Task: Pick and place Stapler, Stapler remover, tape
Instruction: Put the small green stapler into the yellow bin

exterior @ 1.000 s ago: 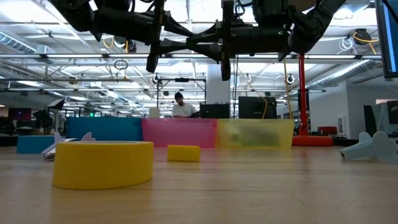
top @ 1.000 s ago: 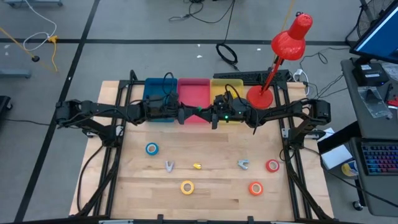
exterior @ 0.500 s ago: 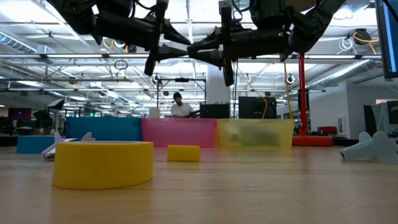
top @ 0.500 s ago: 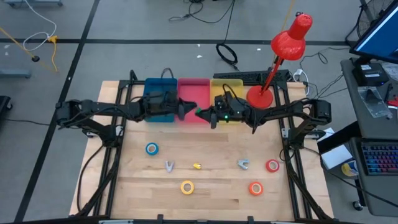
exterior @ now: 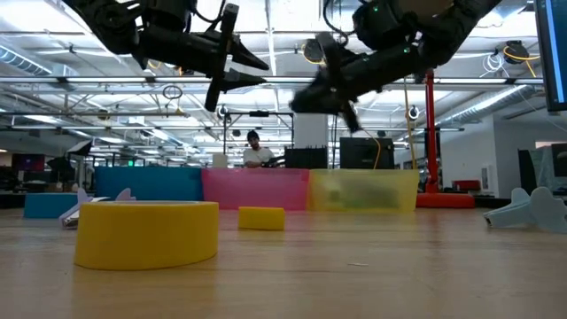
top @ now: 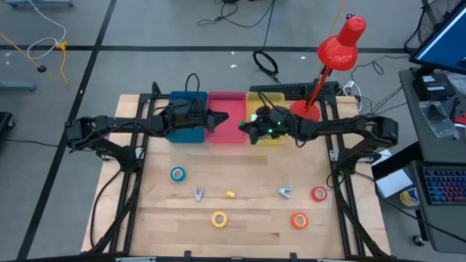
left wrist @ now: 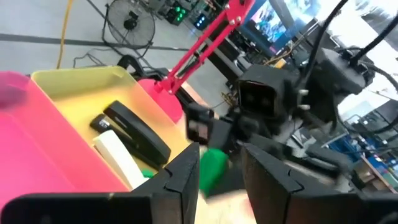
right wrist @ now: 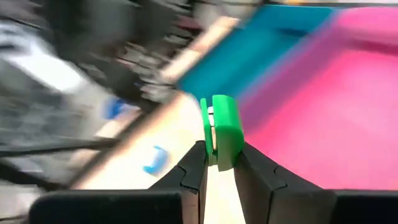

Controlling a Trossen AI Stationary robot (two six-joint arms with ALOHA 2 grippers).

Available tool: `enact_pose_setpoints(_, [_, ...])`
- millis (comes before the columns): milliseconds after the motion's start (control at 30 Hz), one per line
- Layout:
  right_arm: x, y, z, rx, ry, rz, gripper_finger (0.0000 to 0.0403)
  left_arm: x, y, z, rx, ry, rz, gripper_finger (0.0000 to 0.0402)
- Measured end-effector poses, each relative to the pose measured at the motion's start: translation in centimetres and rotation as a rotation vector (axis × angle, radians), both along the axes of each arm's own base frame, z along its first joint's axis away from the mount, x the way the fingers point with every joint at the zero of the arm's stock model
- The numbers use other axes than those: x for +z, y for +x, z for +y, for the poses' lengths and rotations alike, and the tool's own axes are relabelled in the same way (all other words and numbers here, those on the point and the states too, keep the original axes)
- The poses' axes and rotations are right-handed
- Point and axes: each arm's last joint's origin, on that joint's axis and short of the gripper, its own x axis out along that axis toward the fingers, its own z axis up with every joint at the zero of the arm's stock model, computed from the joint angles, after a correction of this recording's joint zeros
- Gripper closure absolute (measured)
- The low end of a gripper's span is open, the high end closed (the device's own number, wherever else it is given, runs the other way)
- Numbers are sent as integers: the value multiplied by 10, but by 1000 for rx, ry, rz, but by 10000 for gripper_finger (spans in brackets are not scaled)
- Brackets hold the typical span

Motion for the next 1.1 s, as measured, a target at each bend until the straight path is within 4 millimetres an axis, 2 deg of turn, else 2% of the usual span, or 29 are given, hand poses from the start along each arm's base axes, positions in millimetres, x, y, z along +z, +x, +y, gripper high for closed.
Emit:
enact_pose_setpoints(200, [14, -47, -8, -181, -137, 321, 351, -2, -1, 2, -16, -20, 21, 284])
enact_pose_setpoints(333, [10, -61, -11, -216, -134, 448, 351, -3, -1, 2, -11, -19, 25, 284])
enact_pose_setpoints(633, [-25, -48, -17, -168, -98, 588, 351, -3, 1, -4, -32, -28, 22, 284])
enact_pose_setpoints(867, [-35, -40, -23, -145, -110, 632, 349, -3, 4, -13, -55, -28, 29, 284])
enact_pose_setpoints(1100, [-43, -40, -25, -98, -80, 658, 300, -3, 5, -16, -49, -24, 36, 284])
